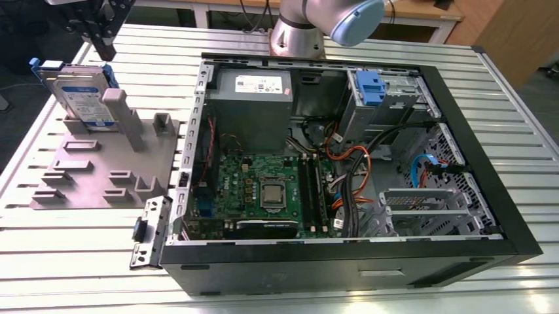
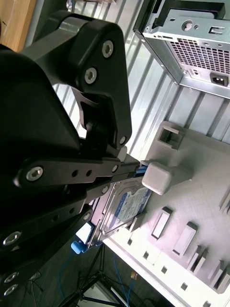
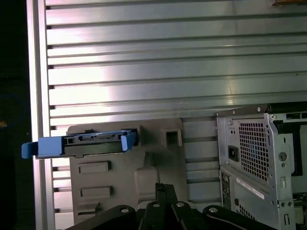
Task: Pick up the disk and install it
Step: 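Reach for the disk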
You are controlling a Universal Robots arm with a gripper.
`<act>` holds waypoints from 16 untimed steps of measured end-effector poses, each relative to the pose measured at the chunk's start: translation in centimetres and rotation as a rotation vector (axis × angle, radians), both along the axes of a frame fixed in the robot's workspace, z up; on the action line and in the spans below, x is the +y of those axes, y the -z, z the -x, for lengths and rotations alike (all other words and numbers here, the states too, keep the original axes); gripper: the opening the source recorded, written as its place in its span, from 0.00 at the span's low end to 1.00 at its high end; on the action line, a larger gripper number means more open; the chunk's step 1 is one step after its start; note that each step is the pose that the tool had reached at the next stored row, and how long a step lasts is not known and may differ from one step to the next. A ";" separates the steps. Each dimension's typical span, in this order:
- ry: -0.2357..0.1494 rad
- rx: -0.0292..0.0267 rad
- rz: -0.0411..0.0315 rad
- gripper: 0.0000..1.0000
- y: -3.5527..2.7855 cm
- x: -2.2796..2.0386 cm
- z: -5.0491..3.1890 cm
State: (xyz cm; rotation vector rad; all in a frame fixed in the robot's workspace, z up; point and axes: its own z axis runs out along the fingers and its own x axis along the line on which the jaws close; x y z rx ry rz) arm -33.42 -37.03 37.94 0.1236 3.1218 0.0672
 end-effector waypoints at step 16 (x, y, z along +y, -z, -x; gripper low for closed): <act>0.000 0.0016 0.0000 0.11 0.13 0.00 0.46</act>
